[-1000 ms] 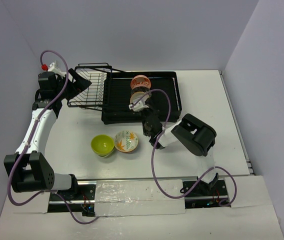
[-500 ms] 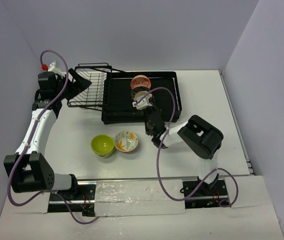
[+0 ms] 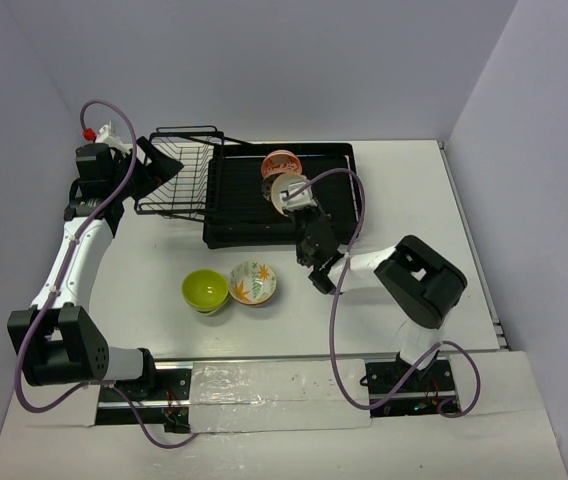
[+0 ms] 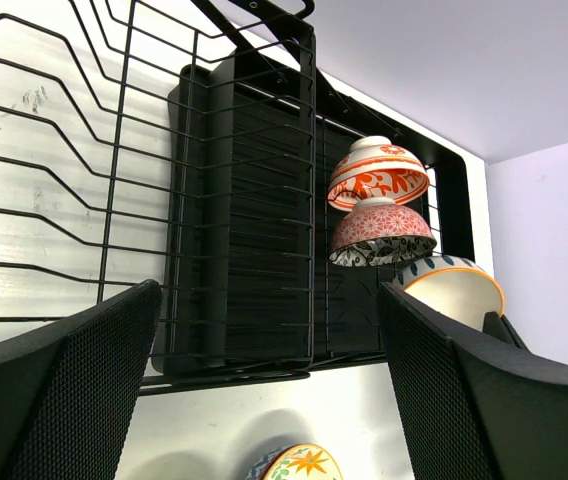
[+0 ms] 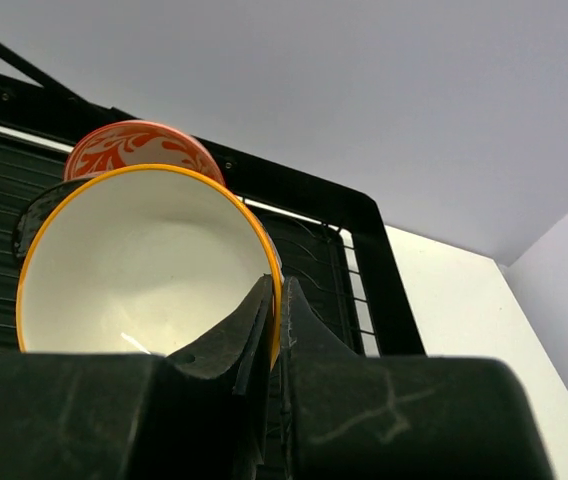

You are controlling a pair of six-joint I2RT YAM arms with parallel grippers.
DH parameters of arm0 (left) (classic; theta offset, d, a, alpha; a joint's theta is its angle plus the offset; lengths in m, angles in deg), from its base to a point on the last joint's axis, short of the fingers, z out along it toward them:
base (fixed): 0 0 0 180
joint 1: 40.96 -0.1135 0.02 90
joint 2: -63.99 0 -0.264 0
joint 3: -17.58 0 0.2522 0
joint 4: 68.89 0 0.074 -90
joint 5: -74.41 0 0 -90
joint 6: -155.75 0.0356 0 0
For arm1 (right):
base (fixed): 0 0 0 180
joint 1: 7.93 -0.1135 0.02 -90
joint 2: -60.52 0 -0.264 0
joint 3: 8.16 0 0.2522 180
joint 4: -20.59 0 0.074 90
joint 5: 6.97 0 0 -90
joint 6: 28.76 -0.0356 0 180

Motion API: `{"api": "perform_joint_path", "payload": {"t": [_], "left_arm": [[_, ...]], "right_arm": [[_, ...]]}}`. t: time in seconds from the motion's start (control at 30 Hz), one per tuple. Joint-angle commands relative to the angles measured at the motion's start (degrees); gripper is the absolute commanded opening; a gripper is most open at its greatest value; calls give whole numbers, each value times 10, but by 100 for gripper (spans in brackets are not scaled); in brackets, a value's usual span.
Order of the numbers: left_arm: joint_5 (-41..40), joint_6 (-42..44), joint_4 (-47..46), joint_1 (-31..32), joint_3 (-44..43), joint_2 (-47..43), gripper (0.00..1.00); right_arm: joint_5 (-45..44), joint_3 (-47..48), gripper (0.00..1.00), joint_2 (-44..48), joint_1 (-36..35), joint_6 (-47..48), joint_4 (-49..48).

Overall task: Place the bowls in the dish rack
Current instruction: Move the bowl to the center of the board.

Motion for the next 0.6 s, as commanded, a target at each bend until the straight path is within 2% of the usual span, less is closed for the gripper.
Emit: {"api": "perform_joint_path", "payload": {"t": [0.0, 0.2, 0.3, 0.37, 0.4, 0.43, 0.47, 0.5, 0.57], "left_arm": [[7, 0, -17, -1, -5, -21, 94], [11, -1, -18, -1, -5, -21, 93], [11, 0, -19, -1, -5, -24, 93], [8, 1, -20, -1, -4, -25, 93], [5, 2, -20, -1, -4, -25, 93], [5, 3, -18, -1, -5, -25, 93], [5, 3, -17, -1, -5, -24, 94], [5, 3, -17, -1, -5, -25, 94], [5, 3, -18, -1, -5, -22, 93]], "right_arm": [[-21, 2, 0, 56, 9, -11, -119], [-65, -5, 0, 126, 13, -38, -66], [-92, -1, 0, 178, 13, -96, 27], [-95, 6, 0, 232, 13, -156, 156], [-92, 11, 0, 249, 13, -219, 210], [-89, 16, 0, 267, 13, -249, 312], [-77, 31, 0, 298, 13, -281, 364], [-65, 39, 0, 311, 13, -340, 467], [-24, 68, 0, 350, 12, -428, 569]]}}
